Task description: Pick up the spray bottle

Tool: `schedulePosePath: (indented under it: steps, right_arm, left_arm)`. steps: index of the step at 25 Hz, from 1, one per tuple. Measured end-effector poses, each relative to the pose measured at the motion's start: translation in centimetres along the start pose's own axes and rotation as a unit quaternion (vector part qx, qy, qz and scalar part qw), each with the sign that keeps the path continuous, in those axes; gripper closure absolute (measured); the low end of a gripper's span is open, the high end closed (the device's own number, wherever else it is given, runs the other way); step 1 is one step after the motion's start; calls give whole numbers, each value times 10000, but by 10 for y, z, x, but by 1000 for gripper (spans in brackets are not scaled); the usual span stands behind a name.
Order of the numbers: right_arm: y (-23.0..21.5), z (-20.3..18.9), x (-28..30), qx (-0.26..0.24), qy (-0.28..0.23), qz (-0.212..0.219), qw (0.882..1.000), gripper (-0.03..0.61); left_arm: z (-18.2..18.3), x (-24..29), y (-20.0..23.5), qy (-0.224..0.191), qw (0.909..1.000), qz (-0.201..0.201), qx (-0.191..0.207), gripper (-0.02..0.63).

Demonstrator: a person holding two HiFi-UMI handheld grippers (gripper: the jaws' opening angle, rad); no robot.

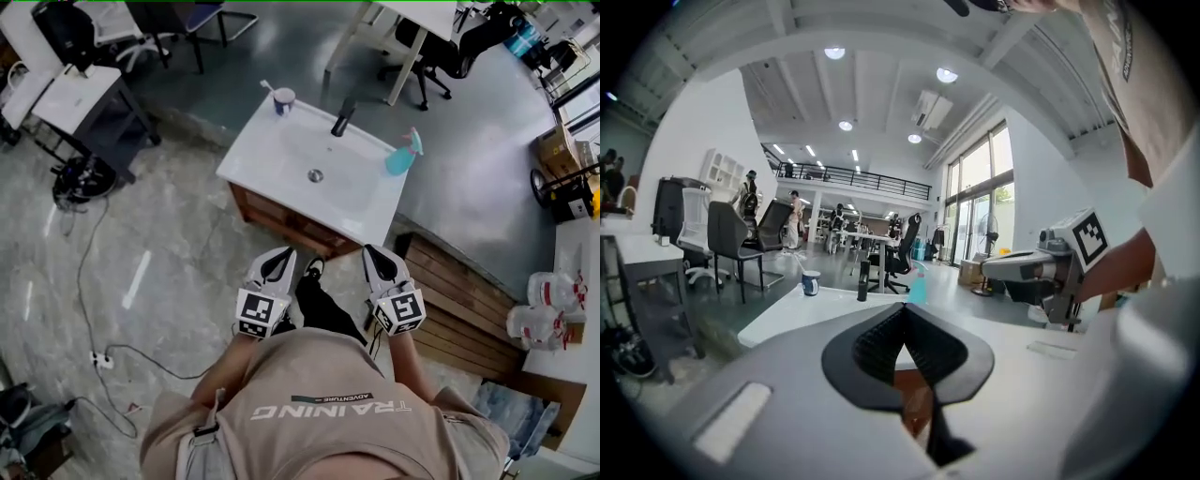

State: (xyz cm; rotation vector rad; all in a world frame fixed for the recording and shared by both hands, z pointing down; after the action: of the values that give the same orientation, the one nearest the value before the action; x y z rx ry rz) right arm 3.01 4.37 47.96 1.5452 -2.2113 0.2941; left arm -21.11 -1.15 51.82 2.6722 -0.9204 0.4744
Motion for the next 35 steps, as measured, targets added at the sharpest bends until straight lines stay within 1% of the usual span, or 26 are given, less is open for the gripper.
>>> schedulePosePath:
  steps: [2,4,7,11,14,17,19,22,25,28,32,35]
  right_arm:
    - [-2,-3,13,137,25,144,9998,575]
    - [-10,-2,28,344,-38,280,9990,575]
    - [-34,4,50,580,-118,306,9978,575]
    - [-74,18,74,527,-326,86,9980,575]
    - [-104,20,86,562,-339,-20,9978,575]
    - [-136,25,97,954,-451,155,9943,575]
    - [-155,30,104,1076,-561,187,9924,575]
    - [-180,30,109,1078,-554,27,9926,577]
    - [-194,29,106,1178,-547,-138,9914,577]
    - [-201,25,98,1290,-462,-332,9900,575]
    - [-203,16,84,1438,-305,-771,9861,575]
    - [-202,19,81,1432,-286,-1044,9838,577]
  left_arm:
    - [0,6,10,45,9995,-39,-306,597]
    - [5,14,23,99,9993,24,-373,598]
    - [21,34,39,161,9995,109,-248,598]
    - [58,70,54,191,9998,54,96,597]
    - [83,102,57,173,9997,-59,134,597]
    - [109,135,57,133,9995,-203,178,597]
    - [123,157,56,117,9993,-252,268,597]
    - [137,187,48,95,9988,-354,319,597]
    - [147,206,40,155,9970,-549,527,597]
    - [157,223,35,222,9945,-731,719,597]
    - [170,247,34,215,9903,-1047,885,597]
    - [178,259,38,195,9873,-1169,1055,597]
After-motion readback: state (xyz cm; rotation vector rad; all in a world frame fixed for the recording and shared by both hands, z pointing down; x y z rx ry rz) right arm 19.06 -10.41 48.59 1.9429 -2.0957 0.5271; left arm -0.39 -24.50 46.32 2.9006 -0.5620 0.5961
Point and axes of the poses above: the fingertips, and each gripper's own axes: x forward along the fingers, y to its left, z out of its top, the point moved 8 cm from there along -x, backward along the fingers, and after that the axes turned 12 degrees about y, right-handed, at the moved point
